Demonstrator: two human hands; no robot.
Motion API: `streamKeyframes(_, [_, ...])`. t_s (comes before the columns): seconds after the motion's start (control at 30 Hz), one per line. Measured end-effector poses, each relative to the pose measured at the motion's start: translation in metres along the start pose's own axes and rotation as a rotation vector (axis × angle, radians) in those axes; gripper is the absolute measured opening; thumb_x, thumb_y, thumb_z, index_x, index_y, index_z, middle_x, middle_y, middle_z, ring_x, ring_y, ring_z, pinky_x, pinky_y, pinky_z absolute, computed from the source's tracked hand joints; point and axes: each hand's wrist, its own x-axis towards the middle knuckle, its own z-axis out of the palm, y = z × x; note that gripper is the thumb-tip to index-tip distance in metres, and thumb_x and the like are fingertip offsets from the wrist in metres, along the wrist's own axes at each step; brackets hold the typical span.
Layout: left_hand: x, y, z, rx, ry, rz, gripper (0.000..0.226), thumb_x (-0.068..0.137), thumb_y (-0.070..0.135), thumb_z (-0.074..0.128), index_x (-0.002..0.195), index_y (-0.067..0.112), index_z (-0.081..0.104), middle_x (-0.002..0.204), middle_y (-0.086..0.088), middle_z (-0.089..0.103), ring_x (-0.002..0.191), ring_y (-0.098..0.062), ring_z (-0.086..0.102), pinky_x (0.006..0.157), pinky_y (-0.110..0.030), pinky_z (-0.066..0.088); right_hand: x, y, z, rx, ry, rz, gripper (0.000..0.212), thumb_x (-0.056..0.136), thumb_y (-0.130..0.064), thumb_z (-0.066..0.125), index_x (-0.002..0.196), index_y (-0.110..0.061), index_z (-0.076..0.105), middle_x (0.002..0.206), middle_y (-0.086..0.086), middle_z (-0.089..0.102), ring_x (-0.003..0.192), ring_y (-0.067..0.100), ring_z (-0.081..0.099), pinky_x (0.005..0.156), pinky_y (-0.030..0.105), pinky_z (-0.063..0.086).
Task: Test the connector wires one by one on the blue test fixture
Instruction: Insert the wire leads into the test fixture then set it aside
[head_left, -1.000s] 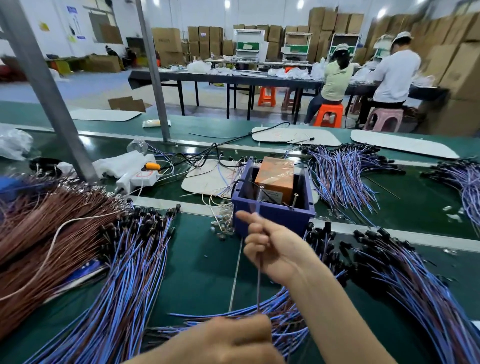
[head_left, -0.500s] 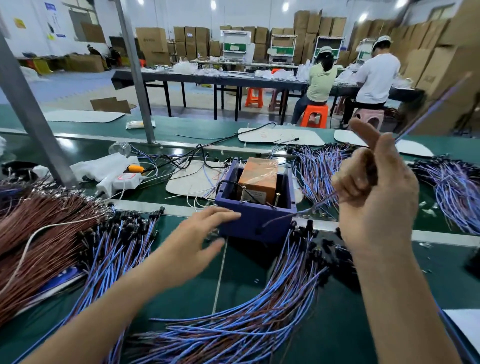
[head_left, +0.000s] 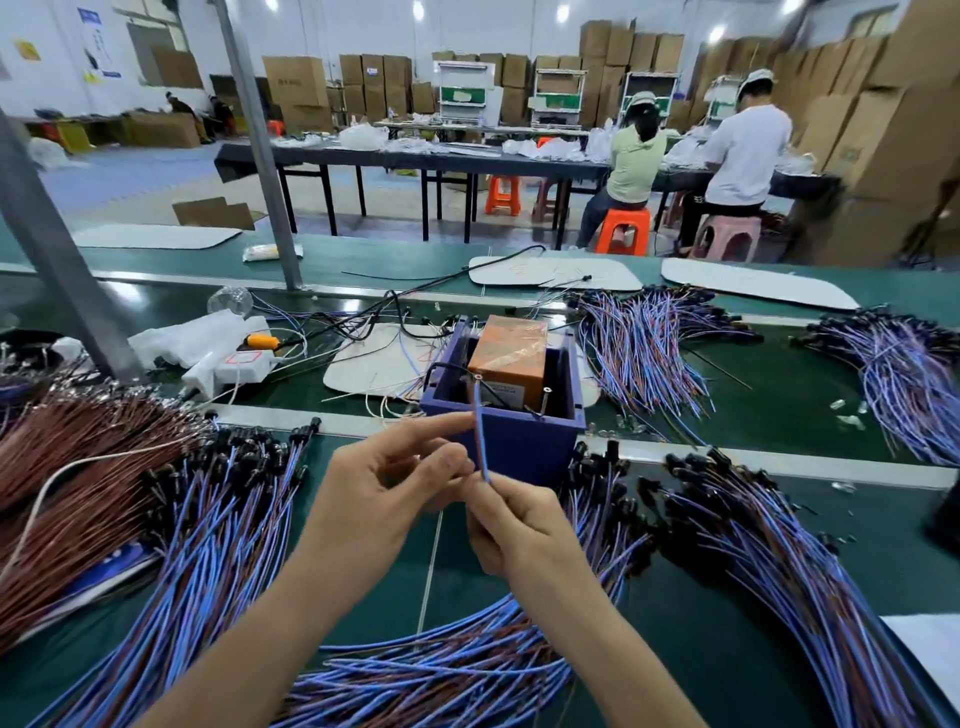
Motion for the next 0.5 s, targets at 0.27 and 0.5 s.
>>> streamKeyframes(0.27, [0.012,-0.022,-0.002,0.248,0.038,-0.037,0.009,0.08,0.018,0.07,0.074,0.024,0.074,0.079,-0.004,0.073,0.061,-0.026,0.057,0.062,-0.034,0.05,0.005,0.005,-0.019,-0.197,-0.032,0.159,0.019,0.091,-0.015,0.064,0.103,-0.028,0.068,0.069,-0.002,0.065,0.066,0.008,0.06,0.066,0.018,0.049])
streamKeyframes(0.5, [0.027,-0.039,0.013,0.221,0.028,-0.097,0.015,0.085,0.007,0.067,0.073,0.017,0.07,0.053,0.01,0.062,0.042,0.003,0.045,0.045,-0.006,0.033,0.017,0.003,-0.034,-0.156,0.233,0.155,0.013,0.087,-0.011,0.067,0.079,-0.017,0.075,0.068,-0.001,0.072,0.056,-0.002,0.056,0.051,0.01,0.039])
